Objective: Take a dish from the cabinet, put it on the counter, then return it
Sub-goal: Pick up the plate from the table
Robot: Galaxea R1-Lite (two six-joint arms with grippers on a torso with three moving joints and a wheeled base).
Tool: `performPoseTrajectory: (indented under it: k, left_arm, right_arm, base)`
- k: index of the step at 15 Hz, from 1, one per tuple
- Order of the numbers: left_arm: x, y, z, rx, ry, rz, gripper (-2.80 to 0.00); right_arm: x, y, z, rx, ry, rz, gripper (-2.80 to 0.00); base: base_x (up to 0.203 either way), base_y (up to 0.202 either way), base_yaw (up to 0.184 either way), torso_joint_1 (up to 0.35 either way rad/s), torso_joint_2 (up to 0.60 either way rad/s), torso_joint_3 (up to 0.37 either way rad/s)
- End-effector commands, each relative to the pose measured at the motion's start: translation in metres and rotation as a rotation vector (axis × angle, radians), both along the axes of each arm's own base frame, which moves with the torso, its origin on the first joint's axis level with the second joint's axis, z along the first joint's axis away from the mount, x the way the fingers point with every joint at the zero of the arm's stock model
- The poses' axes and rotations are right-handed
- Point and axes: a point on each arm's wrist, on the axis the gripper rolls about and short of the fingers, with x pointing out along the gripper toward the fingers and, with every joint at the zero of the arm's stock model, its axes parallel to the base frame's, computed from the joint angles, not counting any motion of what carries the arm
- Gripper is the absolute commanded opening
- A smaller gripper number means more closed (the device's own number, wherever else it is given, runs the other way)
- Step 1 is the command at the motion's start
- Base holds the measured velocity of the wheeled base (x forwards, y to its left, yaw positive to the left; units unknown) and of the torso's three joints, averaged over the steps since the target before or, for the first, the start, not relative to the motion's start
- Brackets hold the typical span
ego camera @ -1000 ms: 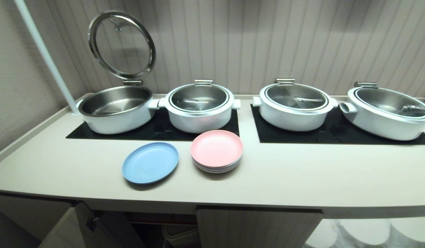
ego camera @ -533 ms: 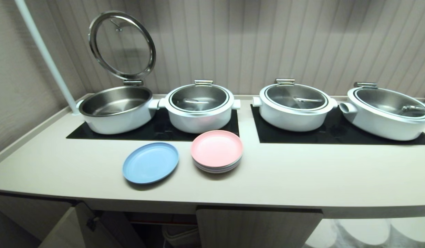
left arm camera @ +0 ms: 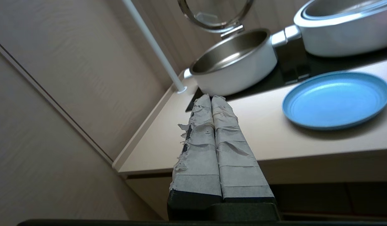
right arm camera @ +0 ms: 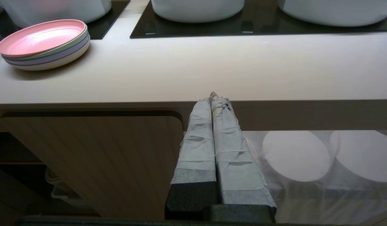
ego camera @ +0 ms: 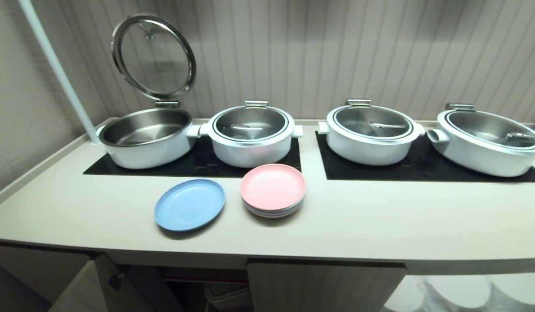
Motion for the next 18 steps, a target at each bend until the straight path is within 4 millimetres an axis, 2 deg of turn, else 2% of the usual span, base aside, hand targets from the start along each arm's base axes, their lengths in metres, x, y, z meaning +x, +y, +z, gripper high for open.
performPoseTrajectory:
  k: [1,4,9,12,14,16,18]
  left_arm:
    - [0.003,0.001,-0.01,0.006,0.039,-0.016,-2.8]
    - [0.004,0.001,-0.018,0.037,0.078,-0.013,-2.8]
    - [0.002,0.005,-0.018,0.037,0.072,0.025,-2.8]
    - [-0.012,0.008,-0.03,0.06,0.075,0.168,-2.8]
    - [-0.019,0.009,-0.043,0.155,0.145,0.225,-2.8]
    - [-0.022,0.009,-0.045,0.271,0.151,0.248,-2.8]
    - [-0.023,0.009,-0.045,0.279,0.144,0.25,-2.8]
  right_arm:
    - [0.0,0.0,0.0,0.0,0.0,-0.001,-2.8]
    - [0.0,0.0,0.0,0.0,0.0,-0.001,-2.8]
    - [0.0,0.0,0.0,0.0,0.0,-0.001,-2.8]
    - [0.0,0.0,0.0,0.0,0.0,-0.001,-2.8]
    - [0.0,0.0,0.0,0.0,0.0,-0.001,-2.8]
    - [0.0,0.0,0.0,0.0,0.0,0.0,-2.8]
    - [0.0,0.0,0.0,0.0,0.0,0.0,-2.8]
  base:
    - [0.0,0.0,0.0,0.0,0.0,0.0]
    - [0.0,0.0,0.0,0.0,0.0,0.0]
    - [0.0,0.0,0.0,0.0,0.0,0.0]
    - [0.0,0.0,0.0,0.0,0.0,0.0]
    - [0.0,0.0,0.0,0.0,0.0,0.0]
    - [0.0,0.0,0.0,0.0,0.0,0.0]
    - [0.0,0.0,0.0,0.0,0.0,0.0]
